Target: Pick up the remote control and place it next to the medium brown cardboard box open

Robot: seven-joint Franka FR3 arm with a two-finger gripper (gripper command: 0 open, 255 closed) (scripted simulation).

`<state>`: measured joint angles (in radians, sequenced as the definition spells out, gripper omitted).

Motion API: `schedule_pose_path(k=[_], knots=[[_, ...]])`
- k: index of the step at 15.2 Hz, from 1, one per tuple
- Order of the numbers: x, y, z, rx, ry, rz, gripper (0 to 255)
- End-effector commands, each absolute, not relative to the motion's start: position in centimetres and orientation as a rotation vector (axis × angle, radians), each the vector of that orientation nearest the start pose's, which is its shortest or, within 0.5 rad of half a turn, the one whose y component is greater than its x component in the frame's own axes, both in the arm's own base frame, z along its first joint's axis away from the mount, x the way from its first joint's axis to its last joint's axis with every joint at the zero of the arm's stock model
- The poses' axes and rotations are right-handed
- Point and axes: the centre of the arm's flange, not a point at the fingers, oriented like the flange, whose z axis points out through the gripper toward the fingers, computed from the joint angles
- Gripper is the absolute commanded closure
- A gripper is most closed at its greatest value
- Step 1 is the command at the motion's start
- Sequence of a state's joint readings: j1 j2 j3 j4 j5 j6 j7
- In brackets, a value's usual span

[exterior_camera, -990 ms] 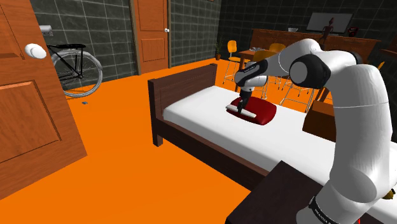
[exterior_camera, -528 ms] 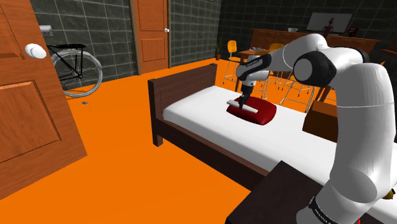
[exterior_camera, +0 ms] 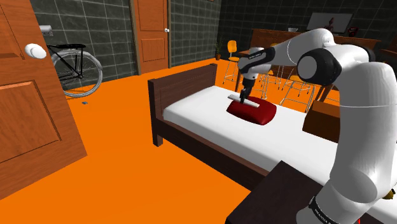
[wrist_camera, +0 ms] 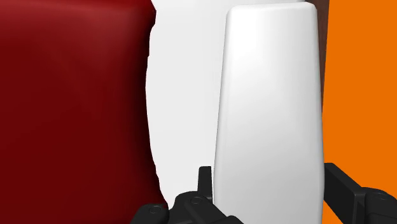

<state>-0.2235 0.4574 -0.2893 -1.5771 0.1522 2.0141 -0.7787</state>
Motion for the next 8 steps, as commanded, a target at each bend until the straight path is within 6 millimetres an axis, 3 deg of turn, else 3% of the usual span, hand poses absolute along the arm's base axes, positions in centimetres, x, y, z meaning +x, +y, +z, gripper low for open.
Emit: schedule_pose_path(k=[1,4,8], knots=[[60.8,-30.2,39.5,-3.112,-0.357,-0.011,255],[60.8,-30.2,41.0,-3.112,-0.357,-0.011,255],[56.0,-32.4,41.0,-3.112,-0.357,-0.011,255]])
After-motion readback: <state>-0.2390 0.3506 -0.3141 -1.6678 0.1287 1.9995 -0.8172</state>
